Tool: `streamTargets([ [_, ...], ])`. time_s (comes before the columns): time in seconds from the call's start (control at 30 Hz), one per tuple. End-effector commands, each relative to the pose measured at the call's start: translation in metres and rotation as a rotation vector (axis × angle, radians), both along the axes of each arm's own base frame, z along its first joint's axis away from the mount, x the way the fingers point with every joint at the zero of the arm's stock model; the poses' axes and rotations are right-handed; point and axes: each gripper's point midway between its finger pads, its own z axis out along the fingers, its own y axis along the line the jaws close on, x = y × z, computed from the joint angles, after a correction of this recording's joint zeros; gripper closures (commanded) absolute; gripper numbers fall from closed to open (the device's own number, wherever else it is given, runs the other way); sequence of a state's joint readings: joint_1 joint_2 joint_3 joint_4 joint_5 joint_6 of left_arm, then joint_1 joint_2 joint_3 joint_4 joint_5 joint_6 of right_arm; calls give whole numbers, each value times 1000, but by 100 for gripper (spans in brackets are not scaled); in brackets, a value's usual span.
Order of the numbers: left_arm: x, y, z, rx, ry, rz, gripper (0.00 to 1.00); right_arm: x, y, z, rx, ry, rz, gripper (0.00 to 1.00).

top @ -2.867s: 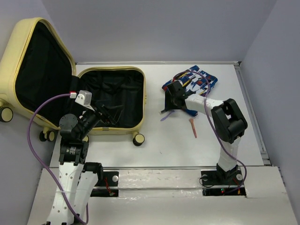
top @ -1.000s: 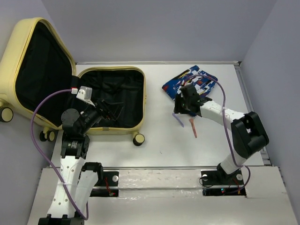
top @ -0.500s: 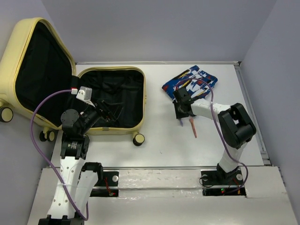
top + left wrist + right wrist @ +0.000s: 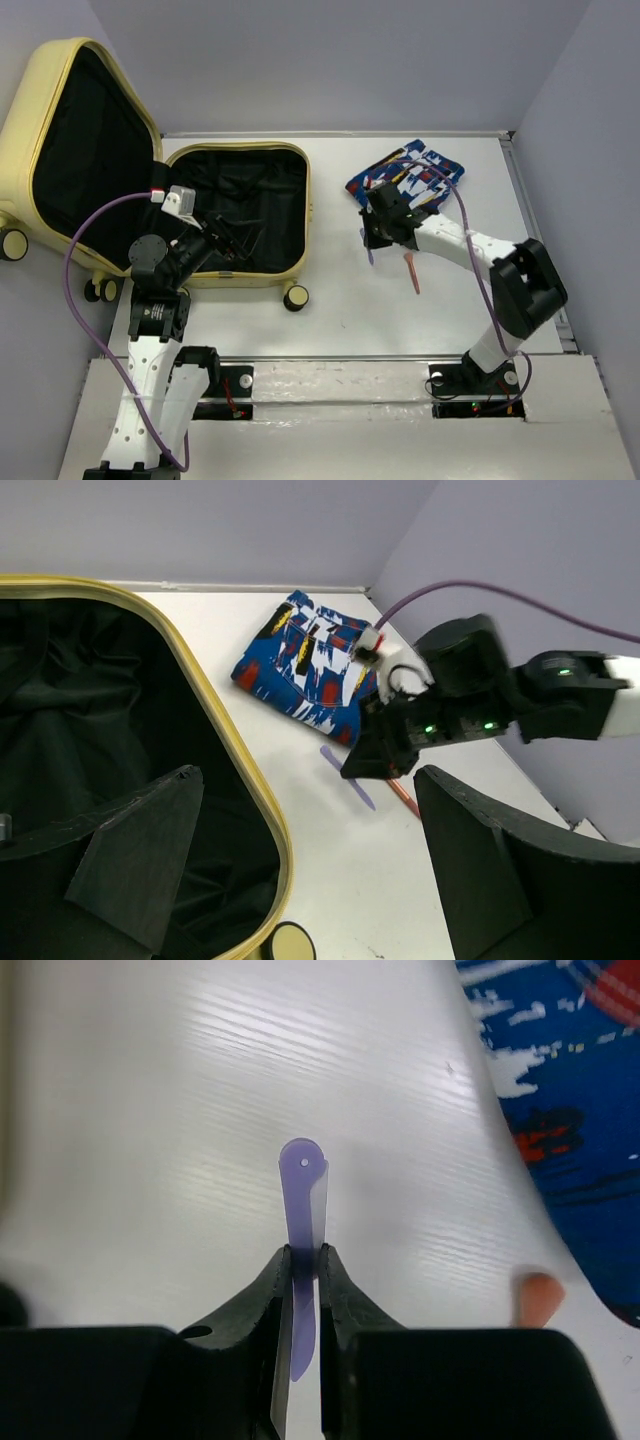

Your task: Pack the luggage

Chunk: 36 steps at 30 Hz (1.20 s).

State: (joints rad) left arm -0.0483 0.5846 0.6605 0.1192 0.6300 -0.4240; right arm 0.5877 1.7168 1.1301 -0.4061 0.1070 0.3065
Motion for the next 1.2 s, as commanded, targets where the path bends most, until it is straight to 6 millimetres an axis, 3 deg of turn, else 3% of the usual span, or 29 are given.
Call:
streamTargets([
  [0.0,-4,-2,8,8,-45,-22,1,-3,87,141,344,-251,198,93],
  [0.1,-3,-1,8,8,-45,-17,1,-10,143,189,499,-303,306,93],
  [0.13,-3,0,8,7,-42,-15,1,-13,173,210,577,-299,347,93],
  [0.17,-3,1,7,7,-42,-10,1,-11,188,225,631,-319,369,86],
  [0.2,-2,2,7,9,-42,-5,1,-9,200,247,690,-333,390,73],
  [0.23,-2,3,7,10,-43,1,1,-6,205,247,702,-323,385,58],
  [0.27,-1,4,7,13,-44,8,1,-2,206,237,680,-302,367,31],
  [0.33,-2,4,8,14,-47,8,1,13,187,231,596,-360,261,16],
  [0.43,-4,2,10,13,-52,-3,1,28,114,189,500,-331,93,16],
  [0.47,-6,1,10,12,-53,-9,1,18,83,136,435,-241,22,17],
  [0.5,-7,-1,11,11,-55,-17,1,26,40,132,424,-248,-75,19],
  [0.57,-12,-7,12,11,-58,-48,1,17,-12,91,357,-188,-218,21],
  [0.6,-14,-10,13,11,-61,-63,1,-1,-47,51,291,-124,-294,21],
  [0.67,-17,-14,14,11,-67,-81,1,-16,-77,45,232,-168,-374,23],
  [0.7,-20,-17,15,13,-74,-96,1,-30,-96,27,174,-141,-417,23],
  [0.83,-27,-22,18,12,-86,-116,1,-48,-120,4,117,-82,-496,27],
  [1.0,-31,-23,22,16,-104,-112,1,-49,-116,-24,80,23,-483,34],
  [1.1,-34,-23,25,15,-118,-110,1,-47,-106,-33,87,76,-439,50],
  [1.13,-35,-23,25,14,-120,-108,1,-49,-104,-41,80,104,-429,61],
  [1.17,-35,-23,26,14,-121,-108,1,-51,-102,-43,84,115,-421,64],
])
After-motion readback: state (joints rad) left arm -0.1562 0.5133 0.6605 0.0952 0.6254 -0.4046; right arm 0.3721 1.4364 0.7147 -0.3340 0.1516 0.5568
